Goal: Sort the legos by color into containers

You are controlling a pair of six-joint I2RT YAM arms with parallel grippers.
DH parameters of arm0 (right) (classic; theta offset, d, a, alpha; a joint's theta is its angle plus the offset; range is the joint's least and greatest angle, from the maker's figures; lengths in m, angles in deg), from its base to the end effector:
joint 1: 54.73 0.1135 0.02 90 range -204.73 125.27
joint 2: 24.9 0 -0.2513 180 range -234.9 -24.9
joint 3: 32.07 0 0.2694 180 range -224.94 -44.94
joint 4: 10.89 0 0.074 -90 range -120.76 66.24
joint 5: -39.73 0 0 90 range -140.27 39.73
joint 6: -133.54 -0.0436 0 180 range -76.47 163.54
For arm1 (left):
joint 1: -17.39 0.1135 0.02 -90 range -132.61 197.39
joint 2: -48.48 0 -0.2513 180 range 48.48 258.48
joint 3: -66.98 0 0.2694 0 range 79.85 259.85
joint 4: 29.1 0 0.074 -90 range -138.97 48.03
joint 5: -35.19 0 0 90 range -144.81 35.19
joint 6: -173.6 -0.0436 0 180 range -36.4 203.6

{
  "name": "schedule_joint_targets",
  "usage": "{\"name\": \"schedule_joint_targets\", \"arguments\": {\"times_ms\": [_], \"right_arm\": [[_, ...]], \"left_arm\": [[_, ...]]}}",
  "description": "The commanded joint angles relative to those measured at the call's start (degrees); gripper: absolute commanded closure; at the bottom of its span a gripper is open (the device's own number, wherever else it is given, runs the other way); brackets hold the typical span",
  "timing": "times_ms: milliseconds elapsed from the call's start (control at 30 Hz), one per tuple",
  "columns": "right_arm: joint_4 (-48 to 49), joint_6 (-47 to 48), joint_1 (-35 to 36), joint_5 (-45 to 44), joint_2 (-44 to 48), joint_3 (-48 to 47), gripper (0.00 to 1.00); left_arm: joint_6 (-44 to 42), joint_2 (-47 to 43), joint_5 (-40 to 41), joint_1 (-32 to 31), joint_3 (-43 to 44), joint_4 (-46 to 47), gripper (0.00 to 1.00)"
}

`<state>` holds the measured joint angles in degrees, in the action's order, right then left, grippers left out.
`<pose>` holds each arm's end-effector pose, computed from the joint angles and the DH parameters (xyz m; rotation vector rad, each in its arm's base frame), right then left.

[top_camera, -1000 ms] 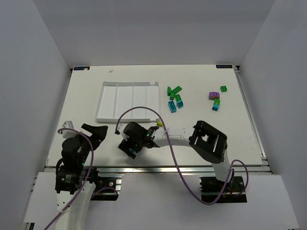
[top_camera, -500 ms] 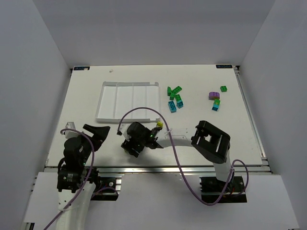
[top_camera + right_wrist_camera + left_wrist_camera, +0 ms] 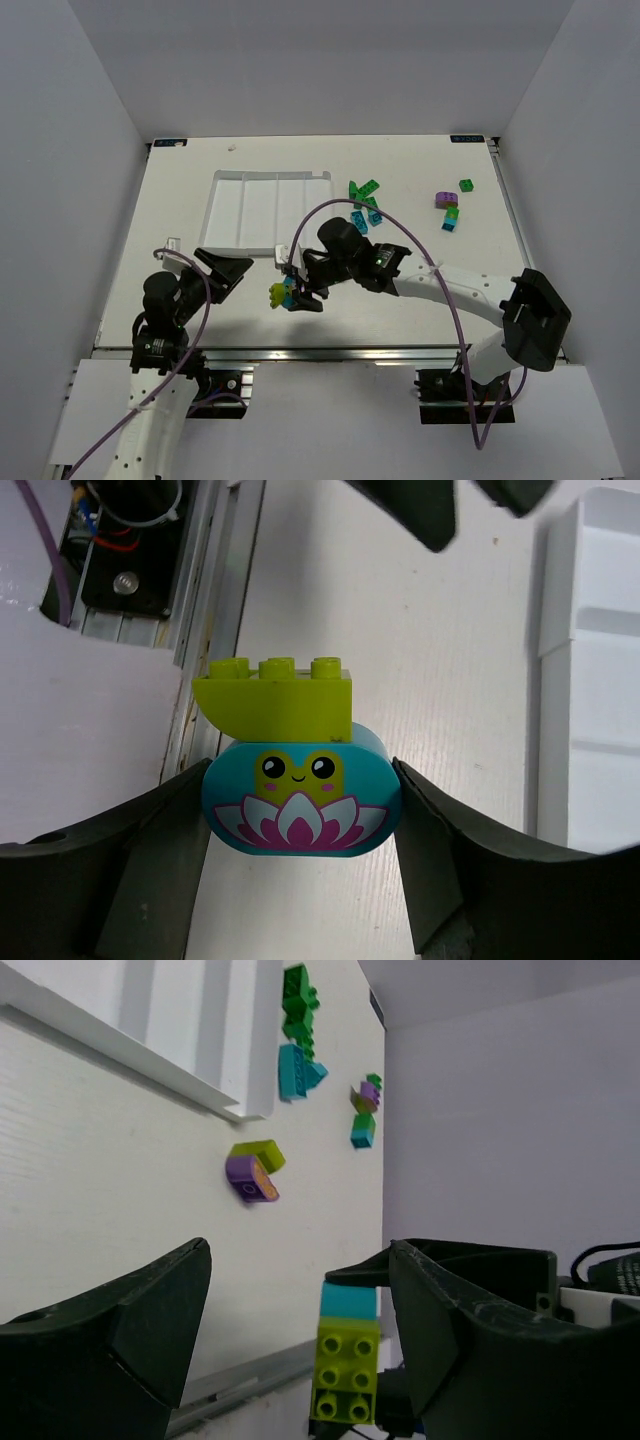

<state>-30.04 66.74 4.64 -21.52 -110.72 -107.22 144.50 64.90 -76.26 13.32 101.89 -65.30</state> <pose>0.1673 0.3237 0.2584 -1.6394 1.3888 0.9001 0.1421 -0.0261 0.2351 -0.7082 1.8903 -1.1039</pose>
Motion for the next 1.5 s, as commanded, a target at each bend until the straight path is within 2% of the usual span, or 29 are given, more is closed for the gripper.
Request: {"name": "schedule_joint_targets", "arguments": {"times_ms": [0, 267, 833, 1133, 1267, 1400, 1467], "right_arm": [[-1.9, 6.7, 0.3, 2.9, 0.2, 2.3, 1.00], [-0.3, 7.9, -0.6, 0.1, -0.5, 0.0, 1.00], [2.3, 6.0, -1.2, 2.6, -5.3, -9.1, 1.00], [2.6, 4.8, -1.2, 2.6, -7.7, -11.8, 1.00], [2.9, 4.0, -1.3, 2.8, -8.7, -12.8, 1.00], [2.9, 3.8, -1.2, 3.1, -9.0, -13.4, 1.00], [3.2, 3.8, -1.2, 3.1, -9.0, -13.5, 1.00]], "left_arm": [[0.6, 2.9, -8.6, 0.0, 0.2, 9.5, 0.19], [-1.0, 6.8, -14.4, -0.1, 1.2, 9.8, 0.20], [-3.4, 5.8, -15.2, 0.0, 0.8, 4.1, 0.23], [-2.8, 5.9, -16.4, -0.1, 0.4, 5.8, 0.26], [-2.6, 6.1, -17.3, -0.1, 0.2, 6.2, 0.31], [-2.4, 5.9, -17.7, -0.1, -0.4, 6.7, 0.47], [-2.3, 6.0, -17.8, 0.0, -0.5, 6.8, 0.50]]}}
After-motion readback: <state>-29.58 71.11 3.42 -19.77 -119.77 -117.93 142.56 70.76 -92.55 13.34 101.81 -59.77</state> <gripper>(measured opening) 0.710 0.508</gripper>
